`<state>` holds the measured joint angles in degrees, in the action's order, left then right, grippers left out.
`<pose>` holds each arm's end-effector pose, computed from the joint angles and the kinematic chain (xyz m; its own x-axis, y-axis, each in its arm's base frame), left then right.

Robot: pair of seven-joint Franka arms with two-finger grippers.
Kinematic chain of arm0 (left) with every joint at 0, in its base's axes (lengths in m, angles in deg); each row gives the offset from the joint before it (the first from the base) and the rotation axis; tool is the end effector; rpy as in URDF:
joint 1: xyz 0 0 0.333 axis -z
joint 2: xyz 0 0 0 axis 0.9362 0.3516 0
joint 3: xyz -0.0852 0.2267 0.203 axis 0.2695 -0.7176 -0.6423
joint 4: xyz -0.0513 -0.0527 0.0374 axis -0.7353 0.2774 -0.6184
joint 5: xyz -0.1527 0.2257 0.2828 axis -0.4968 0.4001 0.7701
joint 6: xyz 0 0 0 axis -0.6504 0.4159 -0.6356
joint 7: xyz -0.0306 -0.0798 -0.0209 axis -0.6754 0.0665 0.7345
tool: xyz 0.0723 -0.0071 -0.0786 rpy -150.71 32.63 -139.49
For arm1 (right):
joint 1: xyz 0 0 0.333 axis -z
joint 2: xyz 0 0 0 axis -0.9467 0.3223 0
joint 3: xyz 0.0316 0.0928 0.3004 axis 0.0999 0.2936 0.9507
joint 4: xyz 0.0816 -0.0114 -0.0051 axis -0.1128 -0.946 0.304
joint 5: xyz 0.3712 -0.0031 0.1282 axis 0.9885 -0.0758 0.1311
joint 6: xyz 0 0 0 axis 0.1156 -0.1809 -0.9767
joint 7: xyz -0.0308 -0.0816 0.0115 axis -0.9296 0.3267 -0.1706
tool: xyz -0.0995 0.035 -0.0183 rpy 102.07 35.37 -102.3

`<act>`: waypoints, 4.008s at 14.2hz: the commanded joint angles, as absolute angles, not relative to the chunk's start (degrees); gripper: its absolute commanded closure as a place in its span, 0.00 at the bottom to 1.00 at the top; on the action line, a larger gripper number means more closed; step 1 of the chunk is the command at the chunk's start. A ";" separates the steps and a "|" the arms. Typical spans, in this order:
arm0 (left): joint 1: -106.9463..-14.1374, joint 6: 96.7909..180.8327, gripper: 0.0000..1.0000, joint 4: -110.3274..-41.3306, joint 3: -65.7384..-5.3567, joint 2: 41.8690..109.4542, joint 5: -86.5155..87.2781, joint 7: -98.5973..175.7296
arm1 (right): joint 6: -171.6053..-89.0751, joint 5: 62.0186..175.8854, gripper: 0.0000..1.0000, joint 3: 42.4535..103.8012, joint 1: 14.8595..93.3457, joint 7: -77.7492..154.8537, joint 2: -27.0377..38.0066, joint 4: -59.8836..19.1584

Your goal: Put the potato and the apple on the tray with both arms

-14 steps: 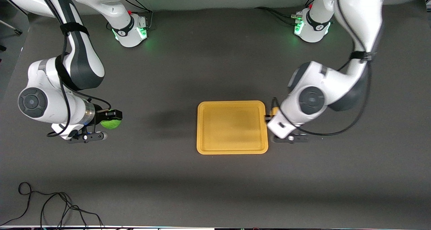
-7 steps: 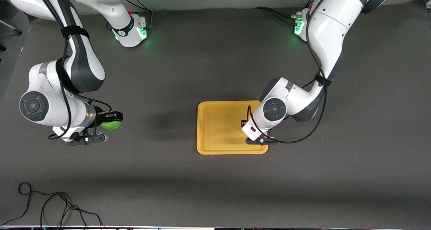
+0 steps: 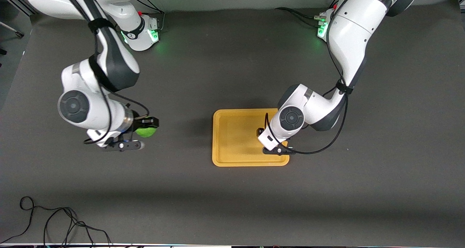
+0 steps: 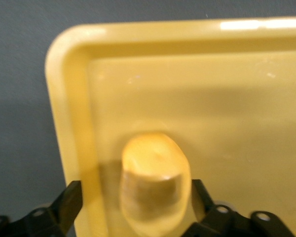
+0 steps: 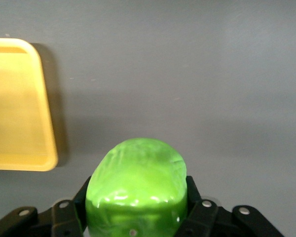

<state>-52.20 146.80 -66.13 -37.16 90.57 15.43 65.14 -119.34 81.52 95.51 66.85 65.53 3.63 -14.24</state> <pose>0.5936 -0.3596 0.2345 0.9936 -0.0206 -0.1109 -0.0148 -0.9985 0.0525 0.6079 0.2143 0.4015 0.9829 -0.0165 -0.1831 -0.0230 -0.9992 -0.0336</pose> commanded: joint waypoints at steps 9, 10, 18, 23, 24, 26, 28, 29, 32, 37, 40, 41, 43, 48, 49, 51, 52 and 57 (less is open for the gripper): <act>-69.21 120.20 0.00 -65.77 -37.61 62.37 13.08 49.21 | -144.52 62.81 0.79 109.68 58.46 111.21 25.50 -6.61; -71.68 117.22 0.00 -65.59 -37.70 59.91 12.28 45.60 | -145.32 59.73 0.79 111.87 58.46 114.57 28.05 -5.46; -78.56 111.47 0.00 -67.61 -38.05 52.15 12.89 37.30 | -148.39 46.77 0.79 113.65 56.70 123.83 36.86 -3.52; -78.29 114.36 0.00 -71.90 -37.88 50.05 12.89 37.30 | -148.84 46.77 0.26 113.64 56.61 124.09 39.32 -0.88; -78.29 115.33 0.00 -73.14 -37.88 49.26 12.80 37.30 | -148.75 46.69 0.01 113.56 56.79 124.53 39.24 -0.97; -78.47 115.69 0.00 -73.32 -37.88 49.25 12.36 37.30 | -146.83 46.77 0.00 113.64 57.14 124.36 38.89 -0.71; -78.56 115.60 0.00 -73.24 -37.96 49.07 12.01 37.30 | -142.01 47.73 0.00 114.34 57.31 123.92 37.66 1.30; -78.56 115.69 0.00 -73.24 -37.96 49.25 11.92 37.30 | -137.37 48.78 0.00 116.87 58.53 123.57 36.70 2.97; -78.56 114.90 0.00 -73.24 -38.05 49.34 11.13 36.43 | -124.98 50.28 0.00 124.63 64.34 116.65 31.44 4.21; -78.56 114.02 0.00 -72.97 -40.42 49.25 9.82 32.66 | -115.18 66.58 0.00 107.20 65.40 93.26 18.35 5.71; -78.56 113.23 0.00 -72.88 -40.51 49.25 8.14 32.21 | -114.56 72.96 0.00 95.06 65.40 69.24 9.13 -1.02; -78.56 113.23 0.00 -72.88 -40.69 49.25 8.14 32.20 | -115.26 75.14 0.00 91.53 65.49 64.11 6.31 -4.10; -78.47 113.05 0.00 -73.06 -40.78 49.16 8.14 32.03 | -115.71 79.89 0.00 84.67 65.31 54.79 0.24 -8.51; -78.29 113.32 0.00 -73.06 -40.69 47.75 8.67 33.87 | -120.26 80.17 0.00 77.53 65.31 45.61 -14.61 -23.35; -78.38 113.67 0.00 -73.15 -40.69 47.84 8.84 33.96 | -121.15 80.17 0.00 77.00 65.40 44.39 -15.86 -24.51; -78.38 114.11 0.00 -73.32 -40.78 48.19 8.85 33.96 | -121.07 80.69 0.00 76.12 65.49 42.98 -16.05 -24.17; -78.38 114.20 0.00 -73.32 -40.78 48.37 8.85 33.96 | -120.72 83.66 0.00 75.16 65.40 42.97 -16.31 -24.35; -78.47 114.37 0.00 -73.32 -40.78 48.55 8.85 33.96 | -120.45 85.90 0.00 74.97 64.79 42.97 -16.14 -24.18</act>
